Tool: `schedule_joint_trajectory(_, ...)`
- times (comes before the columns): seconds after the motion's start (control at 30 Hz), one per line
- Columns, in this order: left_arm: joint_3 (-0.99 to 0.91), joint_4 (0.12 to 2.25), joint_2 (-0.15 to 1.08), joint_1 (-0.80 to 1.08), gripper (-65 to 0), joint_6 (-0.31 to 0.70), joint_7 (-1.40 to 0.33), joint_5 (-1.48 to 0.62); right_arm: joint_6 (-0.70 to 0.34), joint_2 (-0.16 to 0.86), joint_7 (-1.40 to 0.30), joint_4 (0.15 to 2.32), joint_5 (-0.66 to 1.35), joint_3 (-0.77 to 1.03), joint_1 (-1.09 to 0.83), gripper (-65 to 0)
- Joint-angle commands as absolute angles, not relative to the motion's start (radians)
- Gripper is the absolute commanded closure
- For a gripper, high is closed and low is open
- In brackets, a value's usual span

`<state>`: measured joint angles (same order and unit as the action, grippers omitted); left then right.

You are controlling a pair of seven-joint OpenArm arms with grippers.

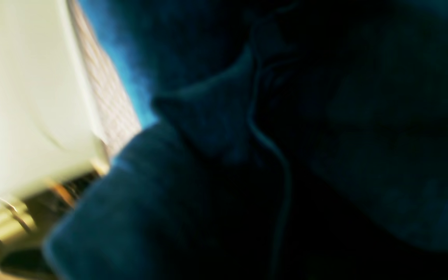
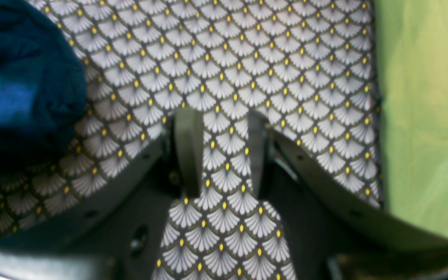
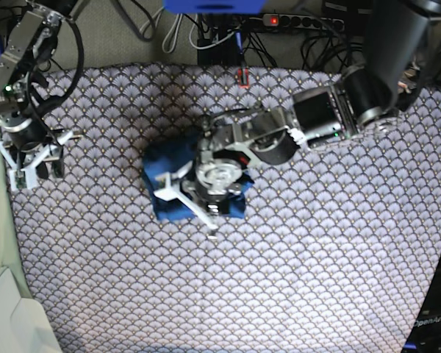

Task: Fold the T-shirt properly
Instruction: 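Lift the grasped side with the left gripper and fold it over the bundle, then press the left gripper down on the bundle to flatten the fold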

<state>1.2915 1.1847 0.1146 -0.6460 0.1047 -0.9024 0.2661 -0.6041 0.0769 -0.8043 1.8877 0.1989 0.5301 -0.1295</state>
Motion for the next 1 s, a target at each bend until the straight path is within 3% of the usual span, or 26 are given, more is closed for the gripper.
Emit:
schedule_joint_trajectory(0.0, 1.285, 1.198, 0.102, -0.67, -0.2, 0.117, -0.877, 0.315, -0.608, 0.087, -0.779, 1.906, 0.213, 0.535, -0.12, -21.0)
schedule_joint_trajectory(0.17, 1.279, 1.178, 0.07, -0.639, -0.2, 0.203, -0.823, 0.475, -0.608, 0.099, -0.779, 1.906, 0.213, 0.535, -0.139, -21.0)
schedule_joint_trajectory(0.43, 1.276, 1.056, 0.025, -0.619, -0.2, 0.209, -0.75, 0.587, -0.608, 0.099, -0.779, 1.906, 0.213, 0.535, -0.133, -21.0)
schedule_joint_trajectory(0.8, 1.256, 1.056, -0.001, -0.61, -1.0, 0.2, -0.763, 0.587, -0.608, 0.096, -0.779, 1.905, 0.213, 0.527, -0.128, -21.0)
schedule_joint_trajectory(0.87, 1.188, 1.055, -0.024, -0.587, -6.3, 0.2, -0.796, 0.59, -0.608, 0.094, -0.779, 1.905, 0.213, 0.527, -0.119, -21.0)
schedule_joint_trajectory(0.97, 1.101, 1.052, -0.065, -0.573, -20.9, 0.2, -0.826, 0.59, -0.608, 0.093, -0.779, 1.903, 0.213, 0.527, -0.113, -21.0)
